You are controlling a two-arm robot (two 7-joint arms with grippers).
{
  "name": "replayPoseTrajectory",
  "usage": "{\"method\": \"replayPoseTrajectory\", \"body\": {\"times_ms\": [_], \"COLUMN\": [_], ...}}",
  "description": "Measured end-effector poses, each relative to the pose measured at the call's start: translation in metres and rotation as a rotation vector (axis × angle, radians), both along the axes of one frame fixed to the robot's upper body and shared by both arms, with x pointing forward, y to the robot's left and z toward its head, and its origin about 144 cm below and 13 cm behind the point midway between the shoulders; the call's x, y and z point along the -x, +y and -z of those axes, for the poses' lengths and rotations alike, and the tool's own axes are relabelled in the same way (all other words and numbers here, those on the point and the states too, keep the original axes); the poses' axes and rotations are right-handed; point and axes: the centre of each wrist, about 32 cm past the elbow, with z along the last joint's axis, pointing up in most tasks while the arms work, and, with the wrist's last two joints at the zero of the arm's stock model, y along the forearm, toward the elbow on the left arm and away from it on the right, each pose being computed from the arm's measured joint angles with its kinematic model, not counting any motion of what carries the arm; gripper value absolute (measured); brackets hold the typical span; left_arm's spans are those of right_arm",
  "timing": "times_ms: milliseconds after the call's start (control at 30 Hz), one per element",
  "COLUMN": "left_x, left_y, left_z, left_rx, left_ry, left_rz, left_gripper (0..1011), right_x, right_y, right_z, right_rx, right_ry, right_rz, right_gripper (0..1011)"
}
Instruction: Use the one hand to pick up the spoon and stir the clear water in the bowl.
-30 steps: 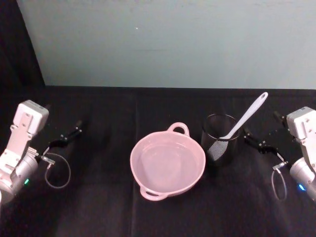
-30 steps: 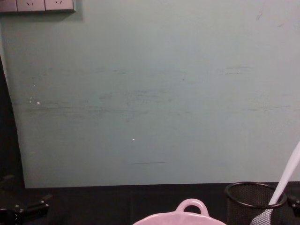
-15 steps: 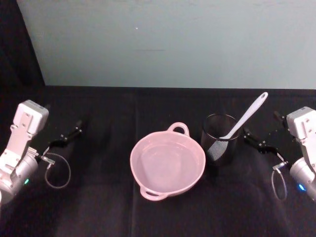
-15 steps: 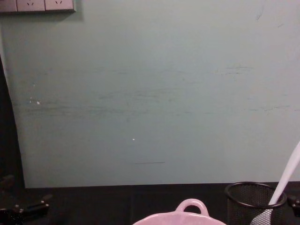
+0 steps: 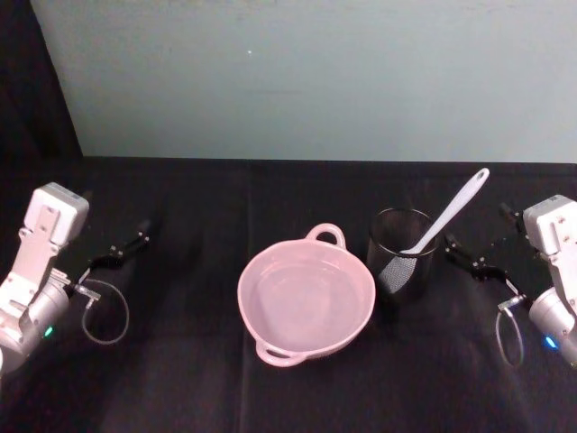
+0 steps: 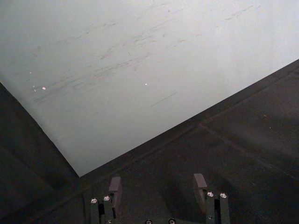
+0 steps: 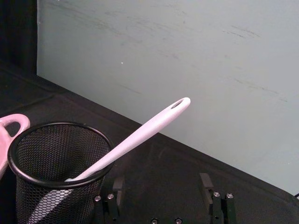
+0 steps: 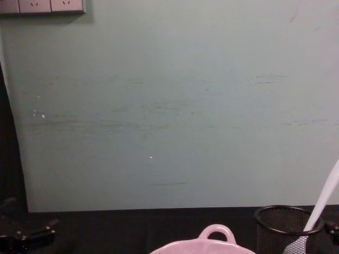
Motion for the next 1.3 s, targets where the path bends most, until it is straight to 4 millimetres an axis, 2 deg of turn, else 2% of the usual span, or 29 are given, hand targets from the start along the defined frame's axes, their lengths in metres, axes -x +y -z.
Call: {"method": "replayPoseTrajectory", "body": {"times_ms": [400,667,833,1033,1300], "left_x": [0.0,0.0,0.0,0.0,0.0], "left_y": [0.0,0.0,0.0,0.0,0.0], "left_z": [0.0,0.0,0.0,0.0,0.0], "left_rx": [0.0,0.0,0.0,0.0,0.0], "left_ry": [0.0,0.0,0.0,0.0,0.0], "left_rz": [0.0,0.0,0.0,0.0,0.0], "left_gripper": [1005,1005,1005,1005,1005], "right_x": [0.001,0.017,0.029,0.04,0.042], "right_y": [0.004,-0.004,-0.012,-0.023,-0.028], "right_z": [-0.002,-0.012,-0.018,-0.028,-0.034], "right_rx": [-0.007,-0.053,-0.12,-0.317,-0.504], "right_ry": [0.005,0.013,0.023,0.062,0.116], "right_rz": [0.017,0.065,0.064,-0.006,-0.075], "right_gripper": [1003,1003,1003,1003,1002]}}
